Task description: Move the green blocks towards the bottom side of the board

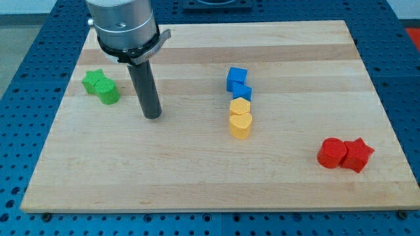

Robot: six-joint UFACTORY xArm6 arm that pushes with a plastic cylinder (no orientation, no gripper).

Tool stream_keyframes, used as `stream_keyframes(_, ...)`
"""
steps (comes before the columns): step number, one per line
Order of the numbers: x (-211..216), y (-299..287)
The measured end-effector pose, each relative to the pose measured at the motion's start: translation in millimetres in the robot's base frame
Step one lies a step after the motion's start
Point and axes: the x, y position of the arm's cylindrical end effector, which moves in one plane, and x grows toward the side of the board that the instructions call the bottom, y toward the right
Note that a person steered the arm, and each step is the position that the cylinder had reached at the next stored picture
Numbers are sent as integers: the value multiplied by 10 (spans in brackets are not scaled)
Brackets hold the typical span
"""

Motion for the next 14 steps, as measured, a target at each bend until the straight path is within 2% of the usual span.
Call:
stream_keyframes(1, 2, -170)
stream_keyframes(2, 17, -707)
stream_keyframes(3, 17, -712)
stream_keyframes(4, 17, -1235)
stream_keyframes(5, 17, -1281)
stream_keyframes(6, -429, -1356)
stream_keyframes(7, -1272, -1545)
stream_keyframes(9, -1268, -1618)
stream_keyframes(10, -1747, -1479)
stream_keyframes(12, -1581, -1242)
stream_keyframes(14, -521, -1242)
